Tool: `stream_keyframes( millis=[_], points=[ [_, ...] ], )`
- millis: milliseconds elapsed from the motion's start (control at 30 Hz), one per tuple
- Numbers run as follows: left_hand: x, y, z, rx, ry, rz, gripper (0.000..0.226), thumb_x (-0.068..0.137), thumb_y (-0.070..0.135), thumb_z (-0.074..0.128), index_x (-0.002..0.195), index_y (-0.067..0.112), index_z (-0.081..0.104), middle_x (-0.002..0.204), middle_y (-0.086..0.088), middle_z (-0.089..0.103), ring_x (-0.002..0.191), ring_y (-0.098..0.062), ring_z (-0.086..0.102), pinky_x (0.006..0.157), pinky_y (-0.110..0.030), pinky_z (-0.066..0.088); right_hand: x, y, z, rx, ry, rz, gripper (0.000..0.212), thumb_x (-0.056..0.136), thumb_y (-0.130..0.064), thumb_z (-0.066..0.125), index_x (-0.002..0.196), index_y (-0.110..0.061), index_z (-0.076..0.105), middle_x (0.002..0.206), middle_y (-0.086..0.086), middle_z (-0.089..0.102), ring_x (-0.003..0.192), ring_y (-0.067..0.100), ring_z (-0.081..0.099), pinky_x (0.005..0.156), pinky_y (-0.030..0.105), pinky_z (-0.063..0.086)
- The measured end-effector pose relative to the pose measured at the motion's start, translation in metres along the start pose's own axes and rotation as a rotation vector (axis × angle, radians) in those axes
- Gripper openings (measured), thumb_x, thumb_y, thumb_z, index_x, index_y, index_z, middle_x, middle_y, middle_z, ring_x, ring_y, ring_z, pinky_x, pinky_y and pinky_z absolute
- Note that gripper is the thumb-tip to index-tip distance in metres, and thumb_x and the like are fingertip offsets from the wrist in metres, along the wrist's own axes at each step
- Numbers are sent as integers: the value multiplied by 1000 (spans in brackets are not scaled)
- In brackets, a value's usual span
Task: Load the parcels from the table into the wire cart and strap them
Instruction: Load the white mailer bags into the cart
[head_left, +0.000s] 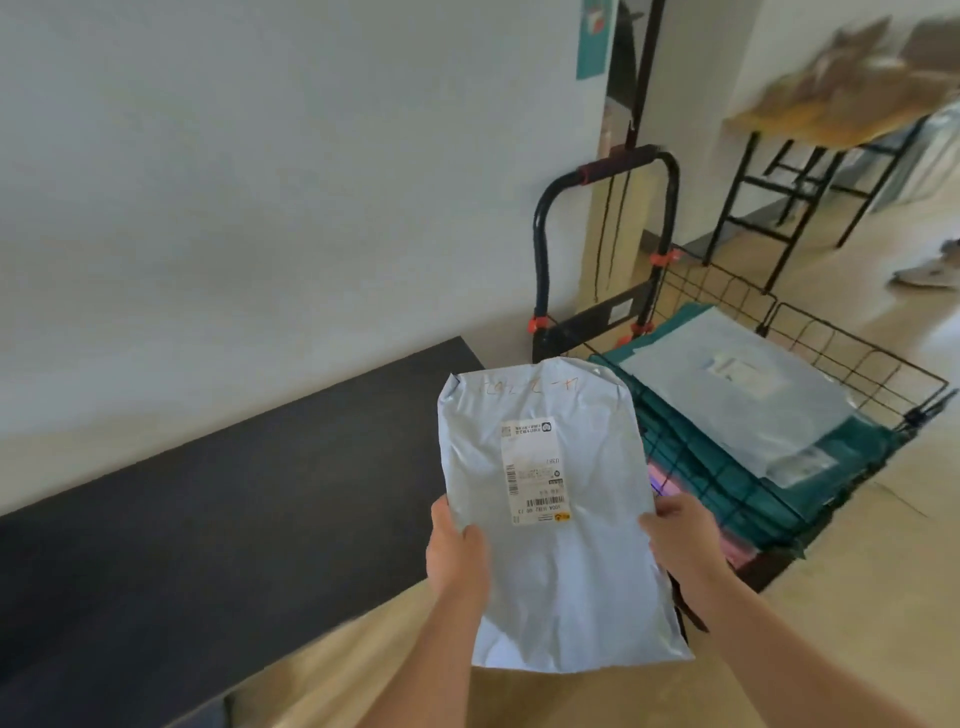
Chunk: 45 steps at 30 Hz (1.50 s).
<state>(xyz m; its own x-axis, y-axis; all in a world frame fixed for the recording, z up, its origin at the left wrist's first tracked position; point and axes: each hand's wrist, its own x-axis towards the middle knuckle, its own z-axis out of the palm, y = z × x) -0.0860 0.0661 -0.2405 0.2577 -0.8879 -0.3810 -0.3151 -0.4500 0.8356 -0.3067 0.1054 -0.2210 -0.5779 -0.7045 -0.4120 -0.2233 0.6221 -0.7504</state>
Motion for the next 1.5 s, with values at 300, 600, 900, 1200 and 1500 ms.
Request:
stream_keyframes(
  millis=[300, 600, 900, 1200, 1500],
  points=[
    [-21, 32, 93, -34, -25, 8, 34, 89, 11, 37, 109, 38, 43, 88, 14, 54, 77, -5, 51, 57, -27, 38, 23, 47, -78, 145, 93, 47, 26, 85, -7, 64, 105, -23, 66, 89, -4, 73, 78, 21, 69, 71, 38, 59],
    [-4, 79, 217, -6, -71, -12, 43, 92, 8, 35, 128, 27, 47, 99, 1, 58, 85, -24, 54, 71, -33, 43, 102, 65, -152, 112, 129, 83, 47, 92, -6, 51, 132, -30, 53, 93, -5, 69, 78, 19, 68, 59, 30, 54],
    [35, 153, 326, 6, -138, 36, 33, 91, 4, 36, 113, 27, 45, 93, 2, 57, 74, -12, 51, 58, -27, 37, 216, 39, -217, 103, 208, 83, 46, 92, 0, 46, 128, -27, 59, 93, -5, 68, 79, 15, 65, 51, 21, 44],
    [69, 197, 385, 87, -222, 16, 43, 88, 3, 43, 123, 28, 44, 87, 6, 54, 75, -13, 52, 55, -26, 38, 303, 17, -256, 40, 304, 94, 36, 92, -2, 46, 117, -26, 55, 103, -3, 63, 73, 9, 57, 51, 21, 39],
    [94, 201, 406, 143, -178, -82, 56, 82, -3, 57, 130, 23, 46, 87, 13, 56, 72, -10, 59, 45, -18, 41, 399, 8, -259, -81, 149, 38, 37, 88, 1, 43, 98, -32, 57, 85, -4, 65, 53, 15, 57, 38, 19, 33]
  ],
)
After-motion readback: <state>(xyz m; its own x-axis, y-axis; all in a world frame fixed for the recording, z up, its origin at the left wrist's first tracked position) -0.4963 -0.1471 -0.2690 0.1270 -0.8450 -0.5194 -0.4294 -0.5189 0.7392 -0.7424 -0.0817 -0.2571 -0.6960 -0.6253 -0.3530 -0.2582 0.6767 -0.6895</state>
